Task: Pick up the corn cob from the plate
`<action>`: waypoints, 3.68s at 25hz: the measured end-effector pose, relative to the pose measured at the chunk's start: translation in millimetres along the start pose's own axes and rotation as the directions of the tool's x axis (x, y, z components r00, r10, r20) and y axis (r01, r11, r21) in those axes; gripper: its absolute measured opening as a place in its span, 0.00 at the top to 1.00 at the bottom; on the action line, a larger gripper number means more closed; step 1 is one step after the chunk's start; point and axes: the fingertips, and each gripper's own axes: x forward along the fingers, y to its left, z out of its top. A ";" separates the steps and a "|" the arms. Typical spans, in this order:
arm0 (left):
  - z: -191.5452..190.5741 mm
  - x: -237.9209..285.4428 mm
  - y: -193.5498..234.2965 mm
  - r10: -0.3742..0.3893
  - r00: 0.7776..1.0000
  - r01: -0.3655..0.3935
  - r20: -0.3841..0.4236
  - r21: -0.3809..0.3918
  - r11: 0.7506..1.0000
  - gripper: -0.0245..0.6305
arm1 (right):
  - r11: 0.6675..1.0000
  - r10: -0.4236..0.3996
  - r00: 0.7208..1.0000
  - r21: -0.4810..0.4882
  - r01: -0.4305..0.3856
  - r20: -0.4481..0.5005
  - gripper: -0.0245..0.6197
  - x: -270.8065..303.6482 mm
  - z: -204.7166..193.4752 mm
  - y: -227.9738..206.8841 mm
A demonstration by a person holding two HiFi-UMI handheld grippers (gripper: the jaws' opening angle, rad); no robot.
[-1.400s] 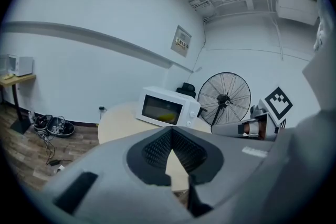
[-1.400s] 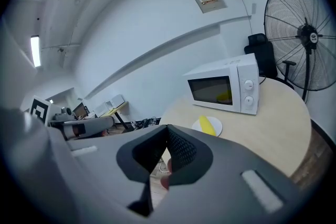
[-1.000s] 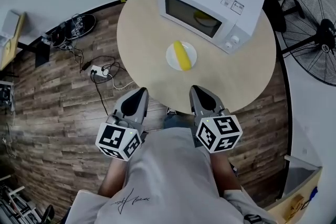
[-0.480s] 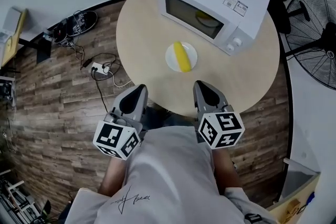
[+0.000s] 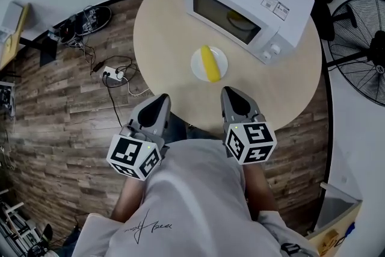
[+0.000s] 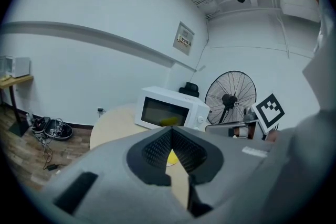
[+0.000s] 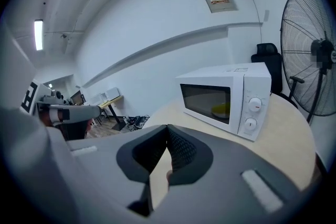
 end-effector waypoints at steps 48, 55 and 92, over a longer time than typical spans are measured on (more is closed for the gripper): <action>2.7 12.8 56.0 0.045 0.998 -0.048 -0.047 -0.062 0.997 0.98 | 0.997 -0.005 0.977 -0.079 -0.012 -0.213 0.84 118.2 -29.1 -29.1; -0.1 13.6 62.2 0.053 0.997 -0.057 -0.056 -0.074 0.996 0.98 | 0.996 -0.001 0.963 -0.085 -0.023 -0.270 0.76 133.5 -42.8 -33.8; -3.3 22.9 100.4 0.079 0.992 -0.090 -0.098 -0.116 0.989 0.98 | 0.991 -0.086 0.850 -0.131 0.021 -0.520 0.48 206.1 -115.7 -76.0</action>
